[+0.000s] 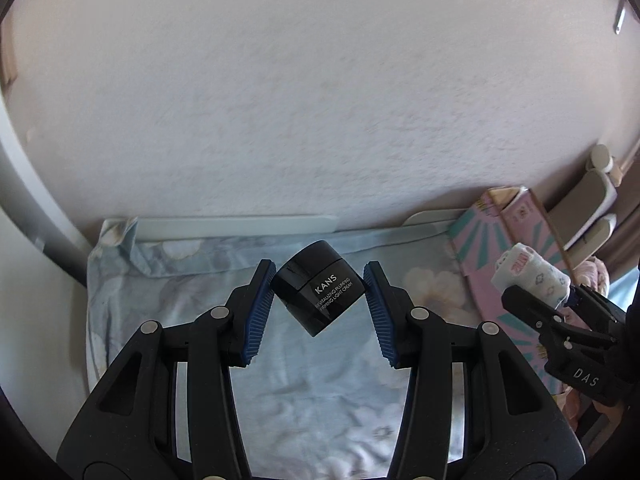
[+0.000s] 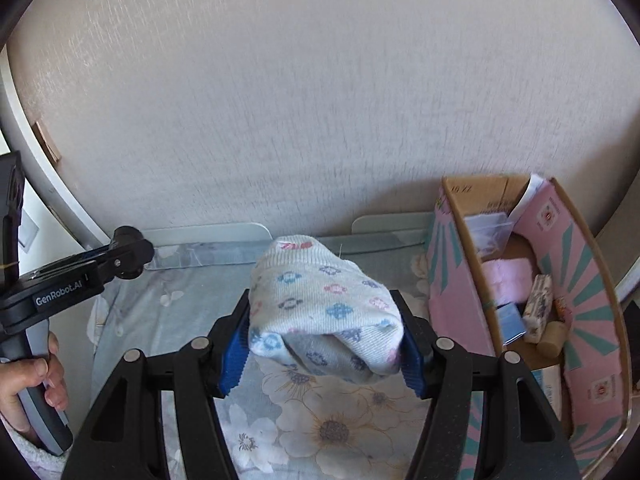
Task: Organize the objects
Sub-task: 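Carry the black jar and white sock over the cardboard box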
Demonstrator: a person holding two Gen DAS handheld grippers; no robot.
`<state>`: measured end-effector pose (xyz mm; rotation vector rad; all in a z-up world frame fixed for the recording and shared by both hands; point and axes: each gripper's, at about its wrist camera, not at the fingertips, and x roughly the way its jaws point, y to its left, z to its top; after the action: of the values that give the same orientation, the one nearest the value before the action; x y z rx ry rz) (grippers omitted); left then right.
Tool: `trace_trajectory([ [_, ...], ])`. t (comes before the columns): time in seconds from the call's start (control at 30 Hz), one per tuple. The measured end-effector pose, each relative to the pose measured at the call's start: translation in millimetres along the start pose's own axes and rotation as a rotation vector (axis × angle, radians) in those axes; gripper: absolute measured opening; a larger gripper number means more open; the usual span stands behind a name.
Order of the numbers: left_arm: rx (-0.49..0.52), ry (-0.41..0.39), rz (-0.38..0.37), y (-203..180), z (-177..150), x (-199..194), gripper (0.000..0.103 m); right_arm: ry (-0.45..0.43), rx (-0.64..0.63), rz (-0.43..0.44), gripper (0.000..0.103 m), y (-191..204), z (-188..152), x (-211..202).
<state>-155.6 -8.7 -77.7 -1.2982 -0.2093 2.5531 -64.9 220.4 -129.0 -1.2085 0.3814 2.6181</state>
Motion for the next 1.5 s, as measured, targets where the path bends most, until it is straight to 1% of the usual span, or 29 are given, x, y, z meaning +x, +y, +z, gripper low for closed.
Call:
trace_trajectory([
  [0.23,0.055,-0.010,-0.056,-39,26,-8,0.042,-0.037,-0.003,-0.010,0.059,-20,20,-33],
  [0.43,0.135,-0.012,-0.125,-84,49,-5,0.042,-0.074,0.028,-0.050,0.059,-52,34,-57],
  [0.6,0.219,-0.005,-0.181,-129,64,6,0.042,-0.082,0.056,-0.091,0.059,-79,38,-70],
  [0.77,0.282,0.027,-0.242,-173,72,23,0.042,-0.071,0.104,-0.137,0.059,-113,34,-79],
  [0.97,0.357,0.097,-0.312,-229,66,59,0.042,-0.043,0.175,-0.193,0.059,-152,19,-82],
  [1.13,0.421,0.162,-0.352,-272,51,90,0.042,-0.007,0.222,-0.220,0.059,-171,0,-83],
  [1.33,0.483,0.233,-0.365,-307,30,121,0.042,0.050,0.255,-0.222,0.059,-189,-23,-76],
  [1.5,0.516,0.287,-0.358,-323,14,144,0.042,0.097,0.270,-0.205,0.059,-194,-37,-67],
])
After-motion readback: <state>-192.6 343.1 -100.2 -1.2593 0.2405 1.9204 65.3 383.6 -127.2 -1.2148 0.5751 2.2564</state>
